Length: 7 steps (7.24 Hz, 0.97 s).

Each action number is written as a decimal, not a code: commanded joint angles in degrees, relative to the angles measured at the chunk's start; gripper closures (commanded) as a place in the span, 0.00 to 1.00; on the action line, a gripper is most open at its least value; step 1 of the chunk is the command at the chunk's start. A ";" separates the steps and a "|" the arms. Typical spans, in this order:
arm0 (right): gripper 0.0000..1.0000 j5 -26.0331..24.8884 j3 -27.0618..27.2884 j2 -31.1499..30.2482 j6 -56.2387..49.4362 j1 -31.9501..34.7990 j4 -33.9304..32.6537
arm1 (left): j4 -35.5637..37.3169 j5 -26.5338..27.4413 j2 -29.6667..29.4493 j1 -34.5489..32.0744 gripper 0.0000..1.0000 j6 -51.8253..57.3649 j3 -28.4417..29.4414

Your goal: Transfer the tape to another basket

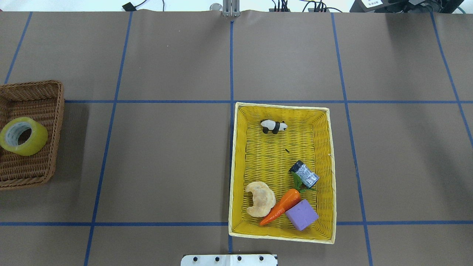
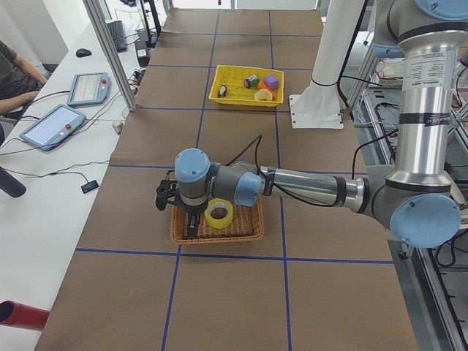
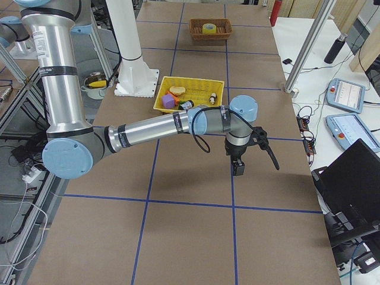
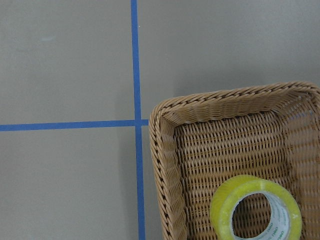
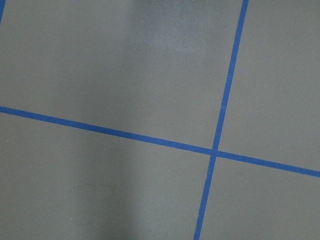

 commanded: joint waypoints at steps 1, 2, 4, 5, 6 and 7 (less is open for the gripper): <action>0.00 -0.44 -0.05 -2.09 0.62 -0.26 3.96 | -0.01 -0.07 -0.29 0.00 0.02 -0.05 -0.28; 0.00 -0.35 0.21 -1.74 0.18 -0.78 3.96 | -0.09 0.02 -0.47 0.00 0.02 -0.05 -0.28; 0.00 0.00 -0.05 -2.00 0.53 -2.02 3.88 | -0.18 -0.33 -0.47 0.00 0.02 -0.14 -0.37; 0.00 -0.52 -0.75 -2.00 0.53 -2.80 3.79 | -0.18 -0.42 -0.47 0.00 0.02 -0.05 -0.72; 0.00 -0.70 -0.75 -2.53 0.44 -2.90 3.79 | -0.10 -0.33 -0.29 0.00 0.02 -0.05 -1.33; 0.00 -0.70 -0.84 -2.62 0.53 -3.16 3.70 | -0.18 -0.33 -0.29 0.00 0.02 -0.05 -0.99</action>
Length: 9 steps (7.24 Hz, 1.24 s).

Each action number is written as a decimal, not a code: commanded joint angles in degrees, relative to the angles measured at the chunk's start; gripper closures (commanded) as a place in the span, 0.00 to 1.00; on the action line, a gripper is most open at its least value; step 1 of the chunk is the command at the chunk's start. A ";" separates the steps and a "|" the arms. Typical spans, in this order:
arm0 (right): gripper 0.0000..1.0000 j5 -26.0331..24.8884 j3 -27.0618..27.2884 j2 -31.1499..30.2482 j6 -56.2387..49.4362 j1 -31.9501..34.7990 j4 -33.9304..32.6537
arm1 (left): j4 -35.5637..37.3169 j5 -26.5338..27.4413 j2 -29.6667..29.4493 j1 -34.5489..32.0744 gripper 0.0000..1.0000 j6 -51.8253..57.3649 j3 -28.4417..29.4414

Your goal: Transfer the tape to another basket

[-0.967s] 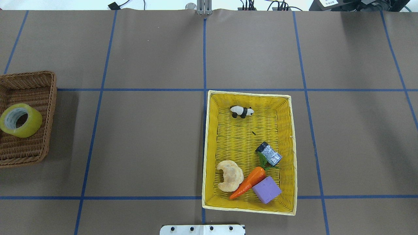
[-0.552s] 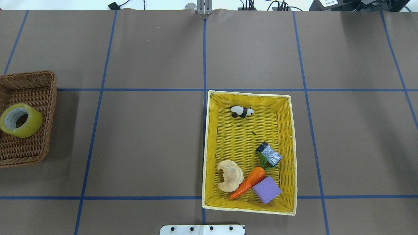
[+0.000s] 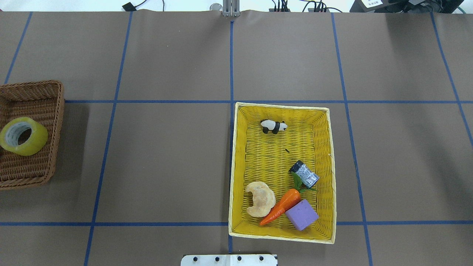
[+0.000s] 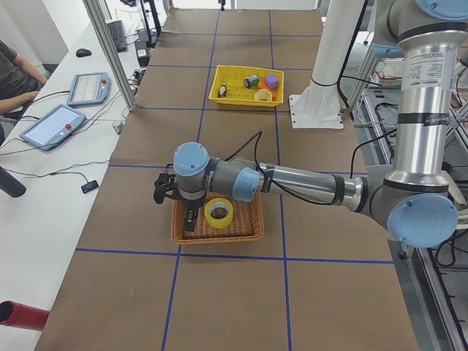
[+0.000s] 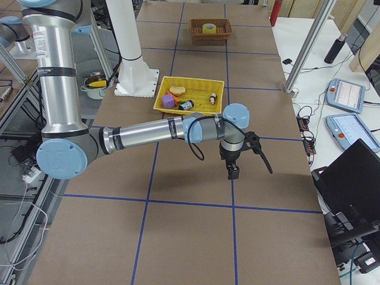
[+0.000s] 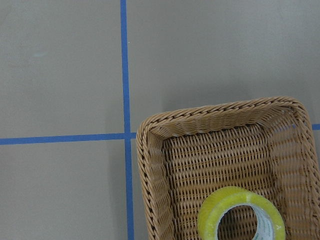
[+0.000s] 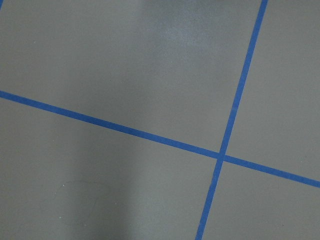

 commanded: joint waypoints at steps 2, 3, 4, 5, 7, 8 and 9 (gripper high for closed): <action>0.00 -0.10 -0.23 -0.52 -0.05 -0.60 -0.34 | -0.04 0.09 0.06 0.00 0.01 0.01 0.11; 0.00 -0.10 -0.32 -0.52 -0.05 -0.60 -0.17 | -0.04 0.10 -0.02 0.00 0.01 0.01 0.11; 0.00 -0.10 -0.49 -0.52 -0.22 -0.60 0.01 | -0.04 0.01 0.06 0.00 0.01 0.01 0.28; 0.00 -0.10 0.03 -0.43 -0.40 -0.51 0.10 | -0.04 0.09 -0.02 0.09 0.02 0.01 0.29; 0.00 -0.28 0.56 -0.26 -0.75 -0.16 0.10 | -0.04 0.10 -0.02 0.09 0.01 0.01 0.37; 0.00 -0.28 2.47 -0.43 -0.75 0.71 -0.25 | 0.04 0.01 -0.02 0.00 0.01 0.01 0.20; 0.00 -0.28 3.36 -0.52 -0.84 1.85 -0.60 | -0.13 0.27 0.06 0.09 0.01 0.10 0.37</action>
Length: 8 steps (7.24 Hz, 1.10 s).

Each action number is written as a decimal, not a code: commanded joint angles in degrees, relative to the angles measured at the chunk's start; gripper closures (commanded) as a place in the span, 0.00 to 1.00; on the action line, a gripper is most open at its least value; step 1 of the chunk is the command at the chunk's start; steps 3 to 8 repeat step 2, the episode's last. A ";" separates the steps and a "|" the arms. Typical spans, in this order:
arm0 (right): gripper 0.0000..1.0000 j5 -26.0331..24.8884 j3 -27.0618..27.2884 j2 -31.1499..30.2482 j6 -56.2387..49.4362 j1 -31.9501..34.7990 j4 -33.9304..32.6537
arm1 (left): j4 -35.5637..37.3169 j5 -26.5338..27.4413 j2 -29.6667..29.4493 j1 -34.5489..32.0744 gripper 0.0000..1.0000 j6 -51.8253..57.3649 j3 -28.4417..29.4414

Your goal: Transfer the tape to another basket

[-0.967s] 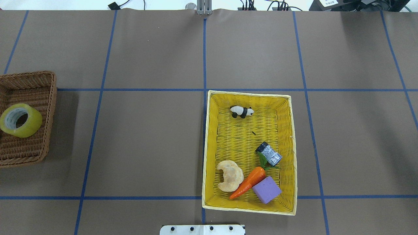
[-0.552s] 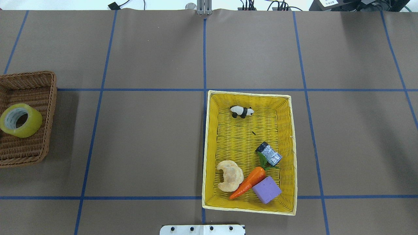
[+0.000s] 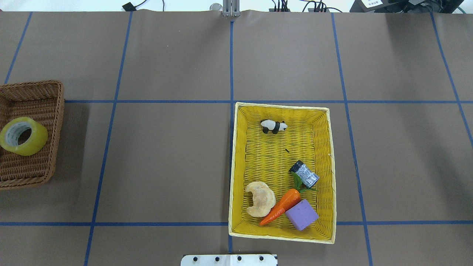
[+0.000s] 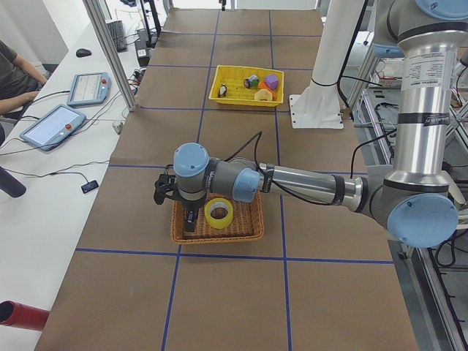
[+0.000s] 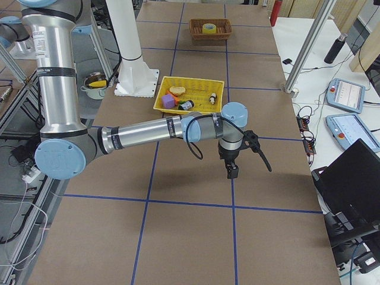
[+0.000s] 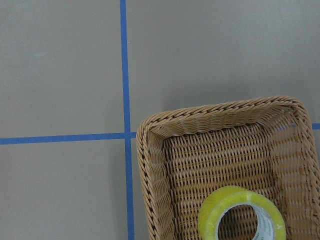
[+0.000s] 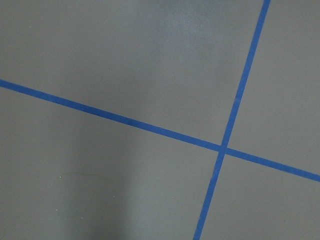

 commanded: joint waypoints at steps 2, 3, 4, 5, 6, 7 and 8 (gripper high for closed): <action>0.00 0.08 1.74 -0.19 -0.09 2.10 -0.39 | -0.11 0.18 -0.20 0.22 0.01 0.07 -0.19; 0.00 0.08 1.74 -0.19 -0.09 2.10 -0.39 | -0.11 0.18 -0.20 0.22 0.01 0.07 -0.19; 0.00 0.08 1.74 -0.19 -0.09 2.10 -0.39 | -0.11 0.18 -0.20 0.22 0.01 0.07 -0.19; 0.00 0.08 1.74 -0.19 -0.09 2.10 -0.39 | -0.11 0.18 -0.20 0.22 0.01 0.07 -0.19; 0.00 0.08 1.74 -0.19 -0.09 2.10 -0.39 | -0.11 0.18 -0.20 0.22 0.01 0.07 -0.19; 0.00 0.08 1.74 -0.19 -0.09 2.10 -0.39 | -0.11 0.18 -0.20 0.22 0.01 0.07 -0.19; 0.00 0.08 1.74 -0.19 -0.09 2.10 -0.39 | -0.11 0.18 -0.20 0.22 0.01 0.07 -0.19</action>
